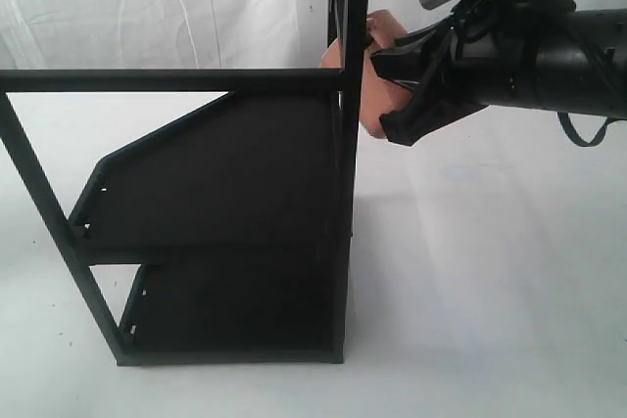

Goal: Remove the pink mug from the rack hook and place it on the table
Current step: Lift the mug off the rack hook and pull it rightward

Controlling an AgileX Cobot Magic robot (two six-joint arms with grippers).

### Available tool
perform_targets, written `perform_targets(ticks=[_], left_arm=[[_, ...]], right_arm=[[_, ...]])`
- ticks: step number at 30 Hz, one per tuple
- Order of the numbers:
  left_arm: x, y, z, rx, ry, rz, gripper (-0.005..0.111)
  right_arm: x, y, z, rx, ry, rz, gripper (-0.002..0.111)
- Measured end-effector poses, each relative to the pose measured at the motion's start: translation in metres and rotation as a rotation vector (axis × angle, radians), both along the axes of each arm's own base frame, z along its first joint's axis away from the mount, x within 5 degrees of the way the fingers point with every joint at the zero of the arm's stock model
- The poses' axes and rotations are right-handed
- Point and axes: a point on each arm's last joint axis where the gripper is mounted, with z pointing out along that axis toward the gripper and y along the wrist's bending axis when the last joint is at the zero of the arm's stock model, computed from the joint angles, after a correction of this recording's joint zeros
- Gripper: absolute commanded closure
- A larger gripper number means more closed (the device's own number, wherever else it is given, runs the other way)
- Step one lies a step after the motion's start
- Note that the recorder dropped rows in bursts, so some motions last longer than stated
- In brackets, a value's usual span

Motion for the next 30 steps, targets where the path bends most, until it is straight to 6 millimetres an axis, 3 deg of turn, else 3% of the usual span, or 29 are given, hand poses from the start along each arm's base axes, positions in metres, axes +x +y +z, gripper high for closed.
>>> perform_targets(ticks=[15,30], left_arm=[[0.0,0.0,0.0,0.0,0.0,0.0,0.107],[0.0,0.0,0.0,0.0,0.0,0.0,0.107]], right_arm=[[0.004,-0.012,0.008,0.005,-0.043,-0.139,0.108],[0.016,-0.058,-0.005,0.114,0.016,-0.294,0.108]])
